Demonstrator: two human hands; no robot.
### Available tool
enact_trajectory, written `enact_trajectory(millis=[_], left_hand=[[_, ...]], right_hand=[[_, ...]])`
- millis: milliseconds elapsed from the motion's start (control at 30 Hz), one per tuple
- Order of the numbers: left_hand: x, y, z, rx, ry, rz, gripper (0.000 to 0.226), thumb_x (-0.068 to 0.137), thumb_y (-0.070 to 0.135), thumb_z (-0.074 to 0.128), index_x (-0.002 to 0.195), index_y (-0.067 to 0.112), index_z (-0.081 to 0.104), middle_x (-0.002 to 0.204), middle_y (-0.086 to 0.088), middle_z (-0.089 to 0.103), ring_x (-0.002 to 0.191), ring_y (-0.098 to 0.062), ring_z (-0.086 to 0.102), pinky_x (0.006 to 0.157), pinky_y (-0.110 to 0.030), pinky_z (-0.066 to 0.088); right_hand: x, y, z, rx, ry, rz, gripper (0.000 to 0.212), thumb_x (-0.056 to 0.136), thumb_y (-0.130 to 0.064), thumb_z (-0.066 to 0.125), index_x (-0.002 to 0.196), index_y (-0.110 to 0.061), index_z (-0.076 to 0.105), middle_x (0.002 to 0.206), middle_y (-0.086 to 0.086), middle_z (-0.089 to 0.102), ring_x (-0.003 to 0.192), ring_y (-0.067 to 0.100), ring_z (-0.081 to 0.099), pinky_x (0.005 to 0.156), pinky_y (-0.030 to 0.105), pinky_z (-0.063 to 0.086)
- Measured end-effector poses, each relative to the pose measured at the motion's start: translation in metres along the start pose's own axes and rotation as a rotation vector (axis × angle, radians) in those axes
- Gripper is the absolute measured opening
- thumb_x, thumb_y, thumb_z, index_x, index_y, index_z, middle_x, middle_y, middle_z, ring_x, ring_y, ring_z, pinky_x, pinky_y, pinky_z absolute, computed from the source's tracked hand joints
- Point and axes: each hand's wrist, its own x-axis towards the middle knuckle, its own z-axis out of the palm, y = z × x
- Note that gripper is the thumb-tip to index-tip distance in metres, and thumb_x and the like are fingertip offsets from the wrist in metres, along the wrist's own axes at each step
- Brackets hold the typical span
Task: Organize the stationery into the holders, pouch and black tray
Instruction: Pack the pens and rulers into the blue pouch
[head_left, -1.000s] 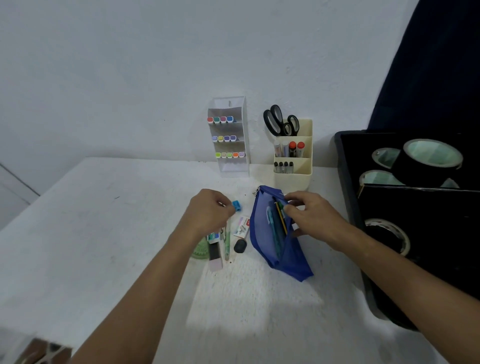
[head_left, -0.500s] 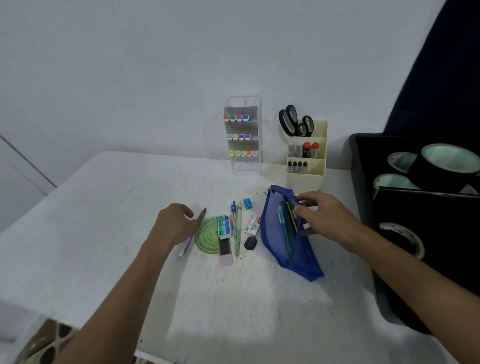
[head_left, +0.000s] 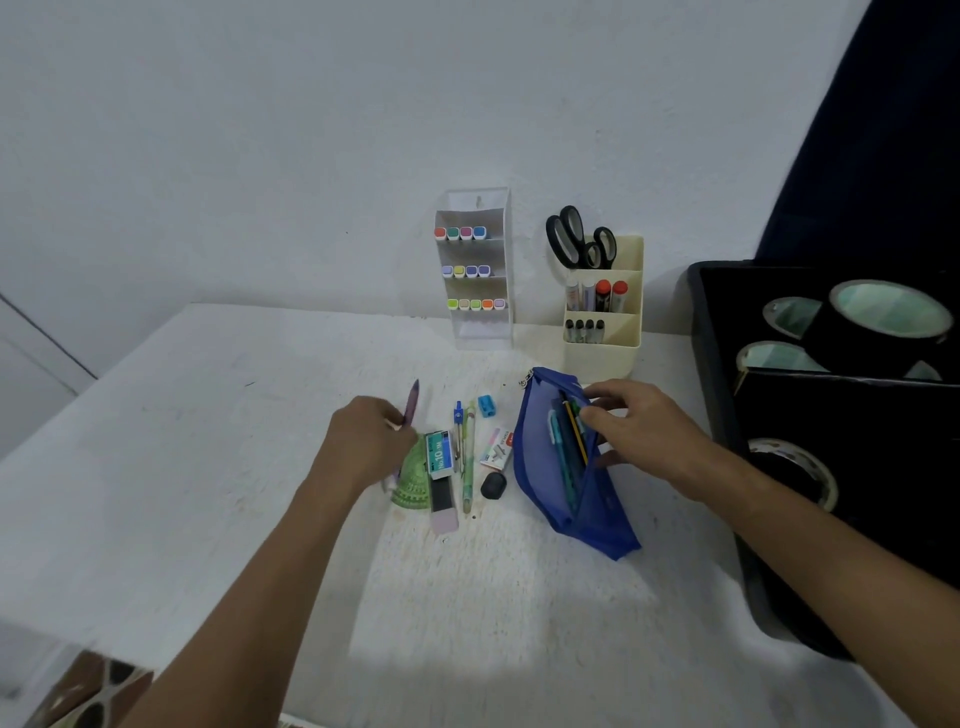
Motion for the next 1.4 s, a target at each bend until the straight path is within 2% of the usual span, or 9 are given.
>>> enact_trajectory(millis=[167,433,667,833,933,1167,1267,1333,1400], left_hand=[[-0.010,0.052,-0.011,-0.262,-0.138,0.042,0.014,0.081,0.012,0.062,0.075,0.007,0.074,0.071,-0.013,0.072,0.054,-0.018,0.064,0.051,-0.025,0.055],[-0.025,0.090,0.025,-0.344,-0.479,0.015,0.022,0.083,0.014,0.065,0.084,-0.008,0.070,0.066,-0.014,0.061,0.048,-0.018,0.056,0.045,-0.021,0.048],[-0.025,0.104,0.050,-0.404,-0.394,0.116,0.018,0.087,0.020,0.063,0.087,0.005,0.072,0.075,-0.013,0.071,0.063,-0.020,0.068,0.071,-0.036,0.061],[-0.018,0.097,0.041,-0.427,-0.329,0.098,0.015,0.086,0.007,0.060,0.098,0.004,0.070,0.082,-0.017,0.071,0.058,-0.018,0.064,0.054,-0.026,0.058],[-0.009,0.086,0.034,-0.392,-0.247,0.076,0.020,0.084,0.007,0.061,0.103,0.004,0.068,0.079,-0.010,0.069,0.056,-0.016,0.063,0.053,-0.026,0.056],[0.005,0.069,0.031,0.035,-0.137,0.061,0.021,0.084,0.017,0.065,0.104,0.010,0.067,0.101,-0.009,0.069,0.082,-0.022,0.065,0.068,-0.027,0.051],[0.000,0.065,0.037,0.209,-0.152,0.060,0.007,0.083,0.017,0.066,0.081,0.012,0.061,0.080,-0.004,0.061,0.071,-0.017,0.056,0.057,-0.025,0.042],[-0.003,0.061,0.045,0.292,-0.139,0.073,0.027,0.081,0.016,0.065,0.064,0.014,0.044,0.064,0.000,0.046,0.058,-0.014,0.047,0.047,-0.023,0.033],[-0.009,0.060,0.049,0.373,-0.111,0.101,0.022,0.082,0.016,0.064,0.070,0.014,0.045,0.070,0.001,0.047,0.062,-0.015,0.048,0.049,-0.023,0.035]], right_hand=[[-0.001,0.000,-0.001,0.004,-0.002,-0.004,0.038,0.095,-0.023,0.055,0.132,-0.020,0.050,0.120,0.002,0.057,0.083,0.016,0.065,0.061,0.026,0.059],[-0.002,0.000,-0.003,-0.009,-0.002,-0.017,0.037,0.095,-0.024,0.054,0.131,-0.020,0.050,0.118,0.001,0.056,0.084,0.016,0.065,0.060,0.023,0.058],[-0.002,-0.001,-0.004,-0.011,0.003,-0.037,0.035,0.095,-0.023,0.053,0.129,-0.019,0.052,0.116,0.002,0.058,0.084,0.017,0.067,0.063,0.026,0.060],[-0.002,-0.001,-0.004,-0.020,0.010,-0.027,0.036,0.095,-0.023,0.054,0.131,-0.020,0.051,0.117,0.001,0.057,0.084,0.017,0.066,0.065,0.029,0.061],[0.000,0.000,-0.003,-0.029,0.012,-0.020,0.037,0.095,-0.025,0.054,0.131,-0.020,0.051,0.118,0.000,0.057,0.083,0.017,0.066,0.063,0.027,0.060],[-0.001,0.000,-0.004,-0.018,0.004,-0.018,0.037,0.095,-0.024,0.053,0.132,-0.019,0.051,0.119,0.000,0.057,0.081,0.017,0.066,0.063,0.027,0.060],[-0.002,0.000,-0.004,-0.024,0.004,-0.017,0.037,0.095,-0.024,0.053,0.132,-0.020,0.051,0.119,0.001,0.057,0.081,0.018,0.067,0.065,0.029,0.061],[-0.002,0.000,-0.004,-0.025,0.001,-0.023,0.037,0.096,-0.024,0.053,0.132,-0.020,0.051,0.118,0.000,0.056,0.082,0.018,0.067,0.064,0.028,0.061],[-0.002,0.000,-0.003,-0.030,0.003,-0.026,0.037,0.096,-0.024,0.053,0.132,-0.020,0.051,0.117,0.000,0.056,0.081,0.017,0.067,0.063,0.026,0.060]])
